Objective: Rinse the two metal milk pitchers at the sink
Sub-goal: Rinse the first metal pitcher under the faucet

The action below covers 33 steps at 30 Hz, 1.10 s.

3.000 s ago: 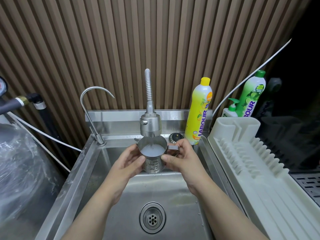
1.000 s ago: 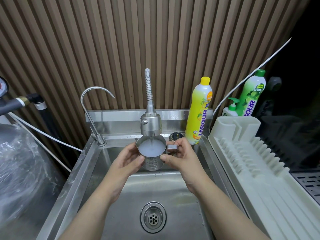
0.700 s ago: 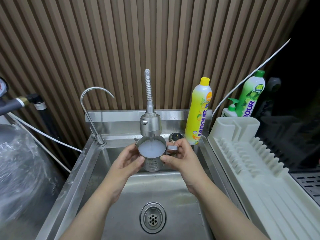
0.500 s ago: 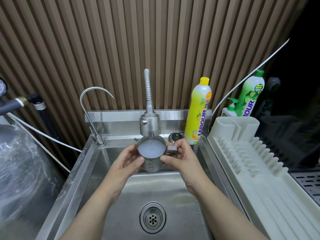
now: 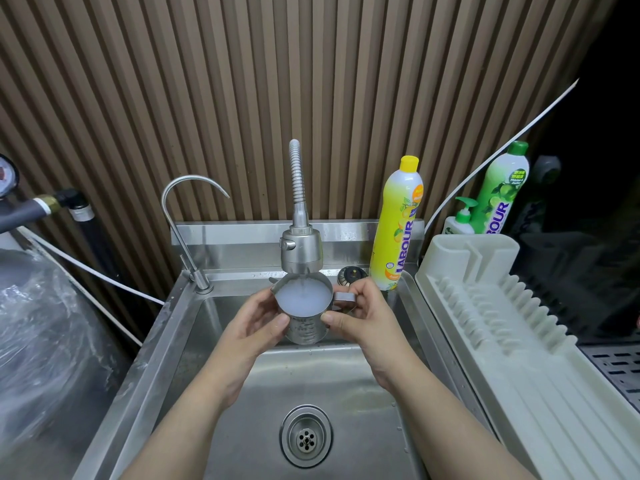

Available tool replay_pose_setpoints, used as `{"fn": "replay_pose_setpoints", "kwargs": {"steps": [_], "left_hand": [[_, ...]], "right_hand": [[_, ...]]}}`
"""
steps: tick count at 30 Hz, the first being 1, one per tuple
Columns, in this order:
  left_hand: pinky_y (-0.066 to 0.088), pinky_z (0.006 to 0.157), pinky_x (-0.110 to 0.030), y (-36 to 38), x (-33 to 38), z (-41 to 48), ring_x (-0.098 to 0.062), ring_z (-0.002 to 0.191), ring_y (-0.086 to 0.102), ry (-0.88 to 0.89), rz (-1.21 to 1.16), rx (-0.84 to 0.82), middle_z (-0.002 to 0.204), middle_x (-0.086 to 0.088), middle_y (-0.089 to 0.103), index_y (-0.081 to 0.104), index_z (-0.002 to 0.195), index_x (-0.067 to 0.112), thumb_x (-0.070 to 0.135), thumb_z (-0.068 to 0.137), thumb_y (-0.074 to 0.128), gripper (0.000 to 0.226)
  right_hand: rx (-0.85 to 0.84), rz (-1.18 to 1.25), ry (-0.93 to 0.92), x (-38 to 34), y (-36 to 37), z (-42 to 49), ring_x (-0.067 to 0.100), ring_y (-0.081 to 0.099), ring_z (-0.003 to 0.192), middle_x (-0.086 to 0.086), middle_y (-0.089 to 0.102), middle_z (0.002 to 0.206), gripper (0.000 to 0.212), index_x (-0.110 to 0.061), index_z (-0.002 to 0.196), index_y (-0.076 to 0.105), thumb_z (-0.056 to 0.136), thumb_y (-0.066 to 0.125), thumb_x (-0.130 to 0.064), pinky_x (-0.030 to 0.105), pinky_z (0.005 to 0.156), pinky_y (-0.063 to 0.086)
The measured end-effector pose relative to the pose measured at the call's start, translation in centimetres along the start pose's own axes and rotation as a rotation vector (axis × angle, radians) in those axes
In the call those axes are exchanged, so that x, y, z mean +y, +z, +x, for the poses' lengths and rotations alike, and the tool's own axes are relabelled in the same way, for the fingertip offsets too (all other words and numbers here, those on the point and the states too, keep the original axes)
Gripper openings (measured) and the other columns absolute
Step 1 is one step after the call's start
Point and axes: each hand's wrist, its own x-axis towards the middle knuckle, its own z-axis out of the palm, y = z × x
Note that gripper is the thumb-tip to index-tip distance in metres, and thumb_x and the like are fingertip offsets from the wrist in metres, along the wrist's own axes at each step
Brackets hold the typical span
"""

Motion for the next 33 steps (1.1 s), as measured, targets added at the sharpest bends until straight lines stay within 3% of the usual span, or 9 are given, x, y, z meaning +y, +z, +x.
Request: {"fn": "replay_pose_setpoints", "kwargs": {"steps": [4,11,15,18,21,23,27,31,33], "left_hand": [[0.049,0.098,-0.038,0.0,0.2,0.0,-0.017,0.122,0.059,0.005,-0.002,0.010,0.120,0.009,0.069,0.065,0.112,0.036,0.056,0.049,0.085,0.069],[0.047,0.101,-0.040,0.2,0.6,0.1,-0.016,0.122,0.059,0.025,0.005,0.016,0.118,0.013,0.069,0.067,0.107,0.042,0.053,0.053,0.083,0.057],[0.048,0.100,-0.040,-0.1,0.1,0.0,-0.016,0.122,0.058,0.024,0.008,0.015,0.121,0.010,0.068,0.064,0.113,0.037,0.052,0.054,0.084,0.064],[0.050,0.099,-0.037,-0.2,-1.3,-0.7,-0.015,0.122,0.059,-0.010,0.026,0.016,0.121,0.009,0.068,0.061,0.117,0.032,0.037,0.069,0.075,0.050],[0.046,0.104,-0.038,-0.4,-4.2,-2.0,-0.014,0.123,0.057,-0.118,0.046,0.040,0.124,0.007,0.066,0.057,0.122,0.028,0.027,0.080,0.064,0.043],[0.047,0.103,-0.036,-0.6,-6.7,-3.2,-0.015,0.121,0.058,-0.218,0.076,0.057,0.127,0.003,0.064,0.056,0.124,0.027,0.026,0.084,0.062,0.040],[0.052,0.079,-0.017,-0.7,-10.8,-5.5,0.003,0.092,0.065,-0.484,0.114,0.056,0.116,0.006,0.065,0.056,0.109,0.026,0.014,0.094,0.055,0.019],[0.045,0.096,-0.037,-1.5,-13.6,-6.3,-0.012,0.104,0.058,-0.726,0.211,0.001,0.105,0.008,0.063,0.055,0.099,0.027,0.022,0.095,0.056,0.007],[0.045,0.095,-0.041,-1.8,-14.6,-6.5,-0.013,0.098,0.060,-0.814,0.248,-0.022,0.102,0.006,0.061,0.053,0.094,0.025,0.026,0.094,0.056,0.002]], "right_hand": [[0.000,0.001,-0.009,-0.2,0.1,0.0,0.010,0.061,0.083,-0.012,0.071,0.084,0.036,-0.018,0.079,0.046,0.070,0.075,0.002,0.050,0.091,0.050],[-0.006,0.011,-0.035,-0.7,0.3,0.1,0.014,0.059,0.086,-0.013,0.071,0.083,0.034,-0.029,0.071,0.048,0.064,0.075,-0.009,0.054,0.092,0.050],[-0.001,0.009,-0.014,-0.5,0.3,-0.1,0.014,0.059,0.085,-0.013,0.071,0.082,0.037,-0.018,0.080,0.045,0.072,0.074,0.002,0.051,0.090,0.051],[-0.003,0.027,0.044,0.8,0.2,-0.7,0.014,0.059,0.081,-0.011,0.071,0.083,0.036,-0.013,0.082,0.041,0.076,0.069,0.009,0.043,0.079,0.054],[0.002,0.048,0.165,3.7,0.0,-1.9,0.015,0.054,0.074,-0.010,0.069,0.076,0.039,-0.015,0.082,0.037,0.077,0.069,0.007,0.039,0.073,0.047],[0.014,0.028,0.300,6.2,-0.3,-2.8,0.013,0.053,0.071,-0.003,0.060,0.075,0.038,-0.016,0.082,0.035,0.080,0.066,0.006,0.035,0.072,0.050],[0.006,-0.064,0.570,11.0,-1.2,-4.8,0.017,0.055,0.074,0.006,0.057,0.086,0.038,-0.018,0.080,0.032,0.083,0.066,-0.001,0.030,0.062,0.052],[-0.033,-0.197,0.775,14.3,-2.0,-6.2,0.022,0.053,0.079,0.006,0.058,0.085,0.034,-0.017,0.080,0.035,0.083,0.068,-0.012,0.035,0.061,0.042],[-0.083,-0.244,0.856,15.1,-2.2,-6.5,0.020,0.054,0.074,0.004,0.059,0.079,0.034,-0.017,0.081,0.035,0.083,0.069,-0.017,0.032,0.059,0.038]]}}
